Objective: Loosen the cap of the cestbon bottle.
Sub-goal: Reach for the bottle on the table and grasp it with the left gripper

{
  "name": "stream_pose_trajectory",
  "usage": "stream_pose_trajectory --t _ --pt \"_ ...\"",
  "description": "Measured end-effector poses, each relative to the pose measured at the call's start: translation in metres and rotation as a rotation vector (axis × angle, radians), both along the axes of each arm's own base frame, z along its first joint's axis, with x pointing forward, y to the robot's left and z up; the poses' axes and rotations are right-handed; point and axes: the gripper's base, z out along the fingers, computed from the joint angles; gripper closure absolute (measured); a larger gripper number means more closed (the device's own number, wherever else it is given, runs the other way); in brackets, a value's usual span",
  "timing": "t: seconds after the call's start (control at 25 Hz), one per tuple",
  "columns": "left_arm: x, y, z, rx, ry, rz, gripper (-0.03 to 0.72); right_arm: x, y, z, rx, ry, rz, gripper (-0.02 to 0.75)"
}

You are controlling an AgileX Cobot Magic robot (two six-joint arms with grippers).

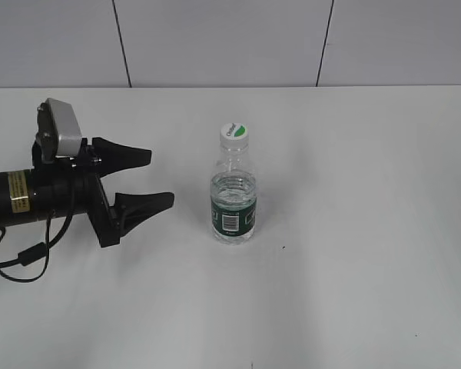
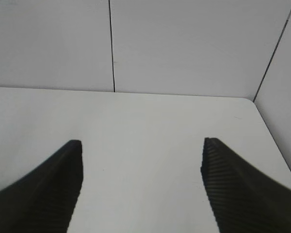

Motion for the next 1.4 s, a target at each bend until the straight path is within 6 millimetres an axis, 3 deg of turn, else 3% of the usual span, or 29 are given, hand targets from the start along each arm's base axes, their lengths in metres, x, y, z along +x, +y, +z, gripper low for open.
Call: stream_pose_trajectory --t 0.4,0.76,1.4 --pt "0.012 -0.008 -0.007 -0.031 0.026 -0.126 0.119 0.000 0.000 0.000 0.000 -0.001 0.000 0.157" --pt "0.015 -0.046 -0.019 0.000 0.075 -0.234 0.119 0.000 0.000 0.000 0.000 -0.002 0.000 0.157" --pt "0.036 -0.080 -0.029 0.037 0.061 -0.283 0.119 0.000 0.000 0.000 0.000 -0.004 0.000 0.157"
